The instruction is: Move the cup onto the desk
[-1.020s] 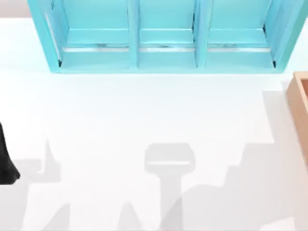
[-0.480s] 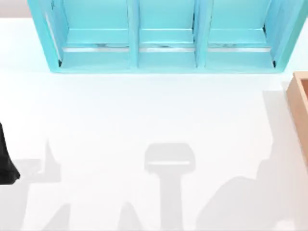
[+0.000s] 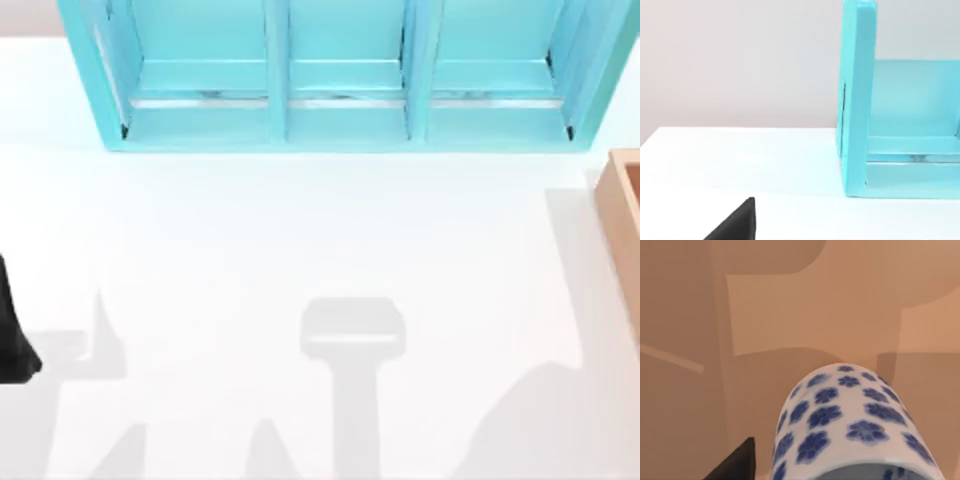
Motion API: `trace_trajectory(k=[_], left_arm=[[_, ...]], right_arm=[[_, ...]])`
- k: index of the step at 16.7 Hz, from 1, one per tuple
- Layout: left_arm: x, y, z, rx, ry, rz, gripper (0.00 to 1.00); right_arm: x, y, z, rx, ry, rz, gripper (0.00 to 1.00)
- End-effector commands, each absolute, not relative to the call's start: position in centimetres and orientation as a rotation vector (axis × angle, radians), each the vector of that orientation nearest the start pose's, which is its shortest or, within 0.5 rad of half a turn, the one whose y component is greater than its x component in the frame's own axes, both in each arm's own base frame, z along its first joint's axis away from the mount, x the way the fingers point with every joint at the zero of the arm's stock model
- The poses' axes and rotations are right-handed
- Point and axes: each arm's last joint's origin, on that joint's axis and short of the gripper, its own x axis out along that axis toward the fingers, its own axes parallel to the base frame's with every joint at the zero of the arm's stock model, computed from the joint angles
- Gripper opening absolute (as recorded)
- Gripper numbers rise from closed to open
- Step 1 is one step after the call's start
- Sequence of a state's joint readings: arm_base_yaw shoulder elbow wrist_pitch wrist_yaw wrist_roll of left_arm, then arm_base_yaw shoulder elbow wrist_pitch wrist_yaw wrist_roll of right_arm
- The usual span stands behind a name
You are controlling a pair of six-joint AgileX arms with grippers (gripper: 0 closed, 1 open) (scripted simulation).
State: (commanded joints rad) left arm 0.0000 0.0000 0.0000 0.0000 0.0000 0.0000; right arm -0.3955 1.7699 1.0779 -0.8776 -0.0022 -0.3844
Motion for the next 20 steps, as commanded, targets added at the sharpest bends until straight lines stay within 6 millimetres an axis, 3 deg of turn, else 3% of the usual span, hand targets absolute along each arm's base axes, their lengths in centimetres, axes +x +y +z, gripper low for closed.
trace_trajectory(k=[1, 14, 20], left_arm=[[10.57, -0.12, 16.00, 0.000, 0.000, 0.000, 1.00], [10.57, -0.12, 16.00, 0.000, 0.000, 0.000, 1.00], [10.57, -0.12, 16.00, 0.000, 0.000, 0.000, 1.00]], right_arm=[[28.22, -11.58, 14.93, 0.008, 1.569, -0.005, 1.00], [28.22, -11.58, 14.93, 0.008, 1.569, -0.005, 0.02], [28.22, -11.58, 14.93, 0.008, 1.569, -0.005, 0.00]])
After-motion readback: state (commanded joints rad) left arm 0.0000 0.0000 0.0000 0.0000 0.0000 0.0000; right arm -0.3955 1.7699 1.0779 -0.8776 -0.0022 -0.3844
